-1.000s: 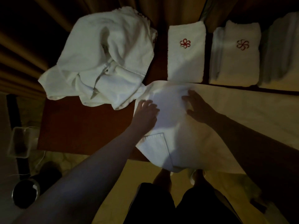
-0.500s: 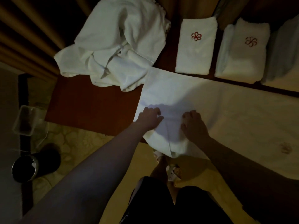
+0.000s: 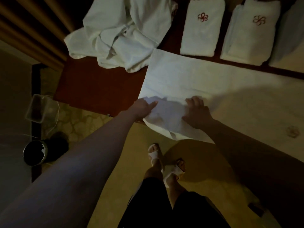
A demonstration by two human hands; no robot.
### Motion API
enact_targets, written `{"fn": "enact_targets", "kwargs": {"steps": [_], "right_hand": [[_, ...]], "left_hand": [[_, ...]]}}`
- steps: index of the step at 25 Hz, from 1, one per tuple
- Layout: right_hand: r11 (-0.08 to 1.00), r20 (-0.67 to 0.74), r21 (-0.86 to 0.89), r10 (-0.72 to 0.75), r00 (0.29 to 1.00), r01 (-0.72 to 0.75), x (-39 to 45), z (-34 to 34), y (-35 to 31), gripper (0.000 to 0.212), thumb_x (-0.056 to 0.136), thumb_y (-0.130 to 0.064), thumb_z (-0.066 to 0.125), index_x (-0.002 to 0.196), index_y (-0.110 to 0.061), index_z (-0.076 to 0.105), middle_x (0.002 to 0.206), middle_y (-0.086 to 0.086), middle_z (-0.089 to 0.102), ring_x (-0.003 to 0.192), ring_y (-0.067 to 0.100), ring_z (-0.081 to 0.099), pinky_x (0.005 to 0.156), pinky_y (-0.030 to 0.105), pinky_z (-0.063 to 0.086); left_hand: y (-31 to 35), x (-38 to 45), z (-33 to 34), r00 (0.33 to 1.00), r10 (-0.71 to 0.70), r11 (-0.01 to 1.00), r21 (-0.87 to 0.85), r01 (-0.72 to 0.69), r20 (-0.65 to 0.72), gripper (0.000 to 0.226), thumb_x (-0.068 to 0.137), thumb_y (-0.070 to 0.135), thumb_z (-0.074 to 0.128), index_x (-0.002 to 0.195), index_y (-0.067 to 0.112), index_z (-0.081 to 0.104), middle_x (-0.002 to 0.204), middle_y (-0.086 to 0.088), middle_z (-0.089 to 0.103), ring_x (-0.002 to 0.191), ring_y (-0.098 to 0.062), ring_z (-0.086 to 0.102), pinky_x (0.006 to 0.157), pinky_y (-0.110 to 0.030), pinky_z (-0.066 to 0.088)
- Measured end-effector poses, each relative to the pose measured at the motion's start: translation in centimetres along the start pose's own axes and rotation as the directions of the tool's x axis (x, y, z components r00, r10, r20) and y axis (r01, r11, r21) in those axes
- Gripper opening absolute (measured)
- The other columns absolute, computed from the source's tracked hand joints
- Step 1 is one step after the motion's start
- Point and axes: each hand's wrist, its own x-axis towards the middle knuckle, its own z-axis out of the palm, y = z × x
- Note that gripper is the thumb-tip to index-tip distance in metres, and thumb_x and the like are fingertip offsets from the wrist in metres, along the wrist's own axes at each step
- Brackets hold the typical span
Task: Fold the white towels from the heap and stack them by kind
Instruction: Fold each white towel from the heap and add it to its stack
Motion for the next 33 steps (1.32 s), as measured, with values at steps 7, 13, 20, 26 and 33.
{"fn": "enact_targets", "kwargs": {"steps": [7, 13, 20, 26, 33], "right_hand": [[1.000, 0.032, -0.015, -0.024, 0.999, 0.025, -1.9, 1.5, -0.2, 0.088, 0.088, -0.041, 0.060, 0.153, -0.016, 0.006, 0.160, 0.012, -0.006, 0.147, 0.028, 0.001, 0.115, 0.040, 0.016], [0.995, -0.073, -0.037, 0.089, 0.993, -0.092, -2.1, 1.5, -1.4, 0.065, 0.089, -0.034, 0.058, 0.146, -0.014, 0.032, 0.155, 0.019, 0.017, 0.144, 0.031, 0.012, 0.111, 0.044, 0.030], [0.995, -0.254, 0.086, -0.018, 0.967, 0.041, -4.0, 3.8, -7.1, 0.025, 0.089, -0.017, 0.054, 0.111, -0.006, 0.058, 0.110, 0.016, 0.053, 0.106, 0.034, 0.050, 0.079, 0.040, 0.046], [0.994, -0.211, 0.105, 0.036, 0.977, -0.014, -4.2, 6.5, -9.8, 0.032, 0.088, -0.022, 0.055, 0.117, -0.008, 0.052, 0.113, 0.015, 0.049, 0.107, 0.033, 0.046, 0.081, 0.040, 0.043], [0.987, -0.228, 0.161, 0.047, 0.973, -0.010, -5.2, 7.4, -10.1, 0.046, 0.083, -0.017, 0.064, 0.126, -0.005, 0.055, 0.120, 0.021, 0.048, 0.112, 0.039, 0.043, 0.095, 0.046, 0.041]], "left_hand": [[-3.5, -2.7, 1.5, 0.994, 0.107, 0.840, 0.533, -0.102, 0.022, 0.059, 0.096, 0.054, 0.040, 0.127, 0.007, 0.058, 0.159, -0.013, 0.017, 0.148, -0.029, -0.001, 0.118, -0.055, 0.004], [-4.6, -3.9, 2.3, 0.996, 0.089, 0.760, 0.646, -0.069, 0.003, 0.044, 0.099, 0.044, 0.041, 0.122, 0.012, 0.062, 0.161, -0.012, 0.008, 0.148, -0.031, -0.003, 0.118, -0.055, 0.007], [-7.6, -3.8, 1.7, 0.949, 0.303, 0.856, 0.462, -0.230, -0.088, 0.023, 0.094, 0.021, 0.053, 0.115, 0.015, 0.061, 0.153, -0.009, 0.030, 0.141, -0.026, 0.026, 0.113, -0.043, 0.026], [-8.6, -3.8, 2.6, 0.982, 0.034, 0.995, -0.087, -0.051, -0.188, 0.037, 0.089, 0.020, 0.063, 0.122, 0.012, 0.048, 0.121, -0.011, 0.049, 0.105, -0.029, 0.054, 0.076, -0.031, 0.041], [-7.8, -1.9, 1.6, 0.986, 0.093, 0.990, -0.093, -0.106, -0.137, 0.012, 0.088, 0.028, 0.065, 0.086, 0.018, 0.058, 0.091, -0.005, 0.061, 0.087, -0.022, 0.057, 0.067, -0.028, 0.041]]}}
